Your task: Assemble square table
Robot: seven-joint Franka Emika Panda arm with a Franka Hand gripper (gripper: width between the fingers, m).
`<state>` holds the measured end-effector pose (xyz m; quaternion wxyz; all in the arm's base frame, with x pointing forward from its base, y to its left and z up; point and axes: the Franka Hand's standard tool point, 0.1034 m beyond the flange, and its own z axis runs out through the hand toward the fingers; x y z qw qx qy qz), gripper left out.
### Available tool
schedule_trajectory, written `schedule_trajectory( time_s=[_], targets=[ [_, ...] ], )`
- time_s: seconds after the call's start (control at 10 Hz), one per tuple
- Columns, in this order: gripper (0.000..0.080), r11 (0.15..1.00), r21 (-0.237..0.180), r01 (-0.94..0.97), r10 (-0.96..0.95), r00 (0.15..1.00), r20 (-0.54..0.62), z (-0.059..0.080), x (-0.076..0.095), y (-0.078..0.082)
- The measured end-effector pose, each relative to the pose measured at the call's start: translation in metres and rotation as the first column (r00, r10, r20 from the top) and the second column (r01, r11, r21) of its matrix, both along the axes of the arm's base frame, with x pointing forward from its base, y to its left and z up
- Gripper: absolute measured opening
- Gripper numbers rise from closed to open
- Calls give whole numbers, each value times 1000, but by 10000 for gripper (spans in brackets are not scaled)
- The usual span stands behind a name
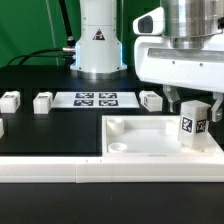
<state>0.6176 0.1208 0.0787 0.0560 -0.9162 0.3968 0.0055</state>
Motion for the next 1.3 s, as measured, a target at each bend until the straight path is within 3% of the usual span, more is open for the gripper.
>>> schedule_trajectory(
  time_s=[0.2,0.6,1.1,1.3],
  targets=[
    [643,973,-13,-230,230,973,17,-1,-1,6],
    [649,852,-40,-522,523,851,42,-1,-1,5],
    [649,465,-127,-876,885,465,30,2,4,3],
    [649,364,-145,-920,931,363,32,1,5,3]
  ],
)
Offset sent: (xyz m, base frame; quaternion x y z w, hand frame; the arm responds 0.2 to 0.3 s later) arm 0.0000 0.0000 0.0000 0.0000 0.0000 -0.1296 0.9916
